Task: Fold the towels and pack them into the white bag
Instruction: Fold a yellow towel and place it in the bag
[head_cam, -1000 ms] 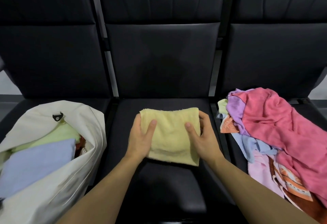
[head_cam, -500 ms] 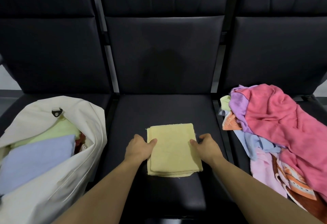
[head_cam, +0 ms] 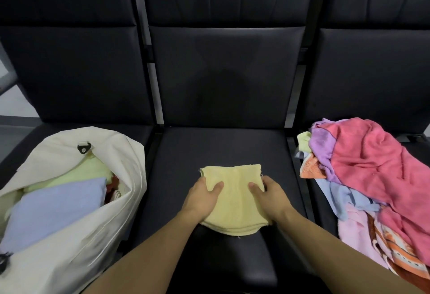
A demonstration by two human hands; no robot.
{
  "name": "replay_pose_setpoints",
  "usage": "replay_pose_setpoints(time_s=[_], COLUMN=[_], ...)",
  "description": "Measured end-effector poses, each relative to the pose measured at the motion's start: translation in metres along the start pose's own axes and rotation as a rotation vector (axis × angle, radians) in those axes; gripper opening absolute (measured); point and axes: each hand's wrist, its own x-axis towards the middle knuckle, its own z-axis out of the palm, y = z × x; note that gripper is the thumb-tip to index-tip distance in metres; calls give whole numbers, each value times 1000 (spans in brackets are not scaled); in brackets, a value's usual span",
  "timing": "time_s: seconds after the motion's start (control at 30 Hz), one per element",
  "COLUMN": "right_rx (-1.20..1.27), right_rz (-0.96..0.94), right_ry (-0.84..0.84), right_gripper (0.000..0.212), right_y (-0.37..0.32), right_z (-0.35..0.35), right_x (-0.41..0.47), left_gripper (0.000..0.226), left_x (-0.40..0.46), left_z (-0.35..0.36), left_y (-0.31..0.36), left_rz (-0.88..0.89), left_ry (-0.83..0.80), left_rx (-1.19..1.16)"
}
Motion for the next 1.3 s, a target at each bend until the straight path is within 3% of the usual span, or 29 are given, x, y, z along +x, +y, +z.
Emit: replay_pose_setpoints(time_s=[0.13,0.3,0.4,0.5,0.6,0.67,0.77,0.83,0.97,1.07,1.17,1.3], right_rx=[62,174,243,301,272,245,160,113,-77,-252,-189,-121], right_rz=[-116,-215,-271,-291,-287,-274,-272,-275,-373,-472,-533,-418], right_ry=[67,32,-18,-85,-154,-194,-241,-261,-292,-321,-337,-438], right_gripper=[22,21,18,13,18,21,31,33,30,19,26,49], right_y=[-42,-124,-163,-184,-196,-201,-206,-210,-217,-230,-246,-242], right_z=[0,34,76,126,172,196,220,228,235,245,255,265], right_x=[-10,-28,-44,-64,-77,-81,-80,-80,-77,-74,-73,-71], left_gripper=[25,33,30,49,53,59,26,18,45,22,19,23], left_x=[-11,-33,-53,-71,-85,-90,-93,-93,-93,-92,-88,-86], left_z=[-43,-134,-198,-244,-277,-293,-306,-310,-317,-320,-329,-336], left_y=[21,35,12,-27,-67,-86,-107,-119,-140,-144,-142,-153], left_rz=[118,153,90,-8,-156,-246,-247,-247,-143,27,102,-27], left_ry=[78,234,303,366,377,380,387,365,407,462,558,522], left_rx=[-129,-216,-296,-332,-386,-328,-362,-395,-289,-205,-212,-240])
